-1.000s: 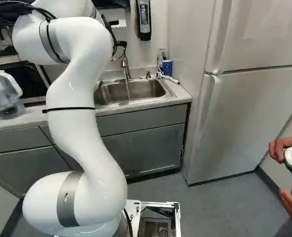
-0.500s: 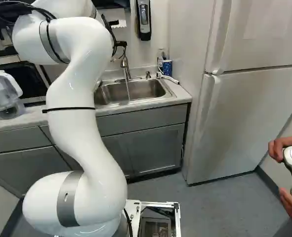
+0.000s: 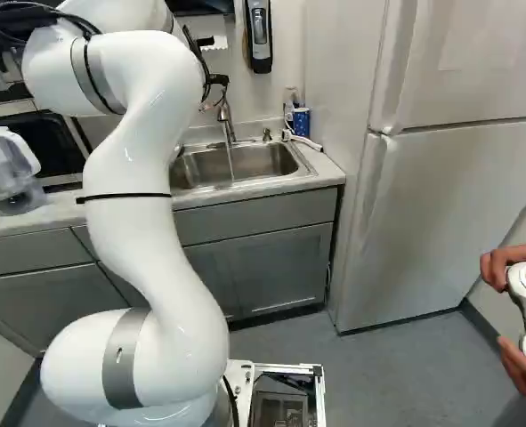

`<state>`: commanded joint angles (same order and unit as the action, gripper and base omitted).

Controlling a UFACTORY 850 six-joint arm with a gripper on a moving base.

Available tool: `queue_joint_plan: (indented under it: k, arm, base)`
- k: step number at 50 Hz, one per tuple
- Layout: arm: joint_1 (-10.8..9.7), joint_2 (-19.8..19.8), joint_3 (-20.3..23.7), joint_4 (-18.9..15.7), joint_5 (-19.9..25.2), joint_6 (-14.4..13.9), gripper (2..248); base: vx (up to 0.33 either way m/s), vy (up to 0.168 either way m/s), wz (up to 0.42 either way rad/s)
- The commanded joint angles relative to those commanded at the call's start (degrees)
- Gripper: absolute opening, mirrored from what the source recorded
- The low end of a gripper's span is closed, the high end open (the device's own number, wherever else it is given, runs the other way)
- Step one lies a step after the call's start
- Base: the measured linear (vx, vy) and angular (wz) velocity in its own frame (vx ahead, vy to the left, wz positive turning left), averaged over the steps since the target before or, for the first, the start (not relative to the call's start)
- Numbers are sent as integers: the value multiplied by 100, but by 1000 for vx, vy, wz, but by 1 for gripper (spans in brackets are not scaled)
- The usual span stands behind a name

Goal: Rinse the cup and place it in the tray

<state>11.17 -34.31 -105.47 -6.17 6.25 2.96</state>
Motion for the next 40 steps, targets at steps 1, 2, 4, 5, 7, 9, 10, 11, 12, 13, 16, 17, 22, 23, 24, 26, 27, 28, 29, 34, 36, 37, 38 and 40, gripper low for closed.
queue_joint_plan:
  k: [1,2,4,5,7,9,10,11,12,13,16,17,22,23,24,26,27,28,29,34,36,37,38,40]
  arm:
    - [0,0,0,0,-7,0,247]
    - [0,0,0,0,-13,0,247]
    - [0,0,0,0,-27,0,247]
    - [0,0,0,0,-33,0,247]
    - [0,1,1,0,-47,0,247]
    - [0,5,6,0,-61,0,247]
    - [1,8,10,0,-68,0,247]
    - [1,12,15,0,-74,0,247]
    - [1,16,21,0,-81,0,247]
    - [2,21,27,0,-88,0,247]
    - [3,37,48,0,-108,0,247]
    - [3,43,55,0,-115,0,247]
    - [6,74,95,0,-149,0,247]
    - [6,81,103,0,-156,0,247]
    - [7,87,111,0,-163,0,247]
    - [7,99,126,0,-177,0,247]
    - [8,104,133,0,-184,0,247]
    - [8,109,140,0,-191,0,247]
    - [9,113,144,0,-197,0,247]
    - [9,115,146,0,-232,0,247]
    - [9,115,146,0,-245,0,247]
    - [9,115,146,0,-252,0,247]
    - [9,115,146,0,-259,0,247]
    - [9,115,146,0,-273,0,247]
  base:
    - [0,0,0]
    - [0,0,0]
    - [0,0,0]
    - [0,0,0]
    - [0,0,0]
    - [0,0,0]
    - [0,0,0]
    - [0,0,0]
    - [0,0,0]
    - [0,0,0]
    - [0,0,0]
    - [0,0,0]
    - [0,0,0]
    - [0,0,0]
    - [0,0,0]
    - [0,0,0]
    - [0,0,0]
    - [0,0,0]
    - [0,0,0]
    - [0,0,0]
    - [0,0,0]
    - [0,0,0]
    - [0,0,0]
    - [0,0,0]
